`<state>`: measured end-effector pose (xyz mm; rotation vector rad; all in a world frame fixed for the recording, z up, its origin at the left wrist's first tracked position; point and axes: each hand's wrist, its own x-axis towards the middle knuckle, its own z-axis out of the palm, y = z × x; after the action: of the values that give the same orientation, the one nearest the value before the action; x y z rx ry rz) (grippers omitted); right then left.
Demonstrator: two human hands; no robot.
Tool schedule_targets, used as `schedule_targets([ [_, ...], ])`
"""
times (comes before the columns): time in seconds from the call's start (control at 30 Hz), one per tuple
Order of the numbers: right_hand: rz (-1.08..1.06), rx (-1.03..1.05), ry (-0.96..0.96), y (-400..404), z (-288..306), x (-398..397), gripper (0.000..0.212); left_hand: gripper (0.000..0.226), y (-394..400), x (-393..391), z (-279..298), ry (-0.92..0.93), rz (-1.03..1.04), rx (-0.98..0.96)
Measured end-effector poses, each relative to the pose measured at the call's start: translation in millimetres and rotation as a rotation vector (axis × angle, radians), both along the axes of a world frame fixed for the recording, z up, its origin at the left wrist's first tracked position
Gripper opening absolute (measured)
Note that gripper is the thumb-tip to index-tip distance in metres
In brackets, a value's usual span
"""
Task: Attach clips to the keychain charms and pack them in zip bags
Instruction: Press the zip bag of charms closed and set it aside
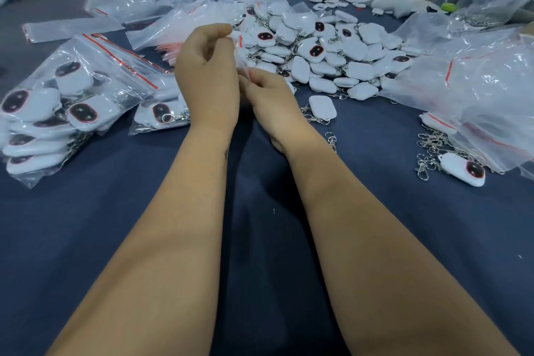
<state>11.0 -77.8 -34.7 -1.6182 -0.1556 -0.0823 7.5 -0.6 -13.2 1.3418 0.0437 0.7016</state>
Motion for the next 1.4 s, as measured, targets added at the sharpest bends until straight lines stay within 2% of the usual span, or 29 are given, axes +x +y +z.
schedule_targets([
  [0.13, -0.127, 0.326, 0.067, -10, 7, 2, 0.017, 0.021, -2, -3, 5, -0.047, -0.054, 0.058],
  [0.23, -0.219, 0.597, 0.088, -21, 12, 5, 0.018, 0.022, 2, -6, 4, -0.029, 0.028, 0.159],
  [0.33, -0.267, 0.795, 0.079, -35, 18, 4, 0.021, 0.026, 10, -4, 3, 0.071, 0.153, 0.293],
  [0.43, -0.273, 0.878, 0.114, -48, 20, 5, 0.029, 0.026, 13, 1, -2, 0.227, 0.069, 0.393],
  [0.53, -0.234, 0.906, 0.120, -55, 22, 5, 0.030, 0.019, 9, -2, -3, 0.263, -0.068, 0.456],
  [0.57, -0.223, 0.920, 0.113, -55, 21, 5, 0.031, 0.024, 8, -3, -3, 0.273, -0.123, 0.436],
  [0.73, -0.251, 0.871, 0.085, -57, 18, 8, 0.034, 0.076, 23, -4, -3, 0.648, -0.599, 0.325],
  [0.8, -0.256, 0.800, 0.093, -56, 17, 8, 0.034, 0.080, 24, -1, -6, 0.673, -0.719, 0.319],
  [0.87, -0.227, 0.753, 0.106, -54, 16, 8, 0.034, 0.063, 18, 1, -4, 0.601, -0.742, 0.286],
  [0.93, -0.176, 0.749, 0.118, -52, 16, 10, 0.033, 0.038, 13, 3, -2, 0.538, -0.672, 0.279],
  [0.97, -0.157, 0.746, 0.129, -51, 15, 11, 0.031, 0.033, 12, 5, -3, 0.528, -0.616, 0.270],
  [1.0, -0.148, 0.728, 0.141, -50, 14, 11, 0.027, 0.031, 13, 8, -5, 0.521, -0.572, 0.223],
  [1.07, -0.153, 0.625, 0.171, -47, 12, 13, 0.018, 0.025, 13, 11, -9, 0.501, -0.585, 0.006],
  [1.13, -0.161, 0.492, 0.214, -45, 8, 14, 0.023, 0.028, 11, 9, -10, 0.492, -0.653, -0.235],
  [1.2, -0.182, 0.456, 0.234, -43, 5, 14, 0.027, 0.038, 9, 9, -12, 0.497, -0.685, -0.389],
  [1.33, -0.254, 0.493, 0.198, -45, 1, 15, 0.017, 0.047, 9, 9, -11, 0.476, -0.678, -0.524],
  [1.4, -0.251, 0.500, 0.179, -47, -1, 16, 0.021, 0.037, 8, 11, -12, 0.428, -0.585, -0.550],
])
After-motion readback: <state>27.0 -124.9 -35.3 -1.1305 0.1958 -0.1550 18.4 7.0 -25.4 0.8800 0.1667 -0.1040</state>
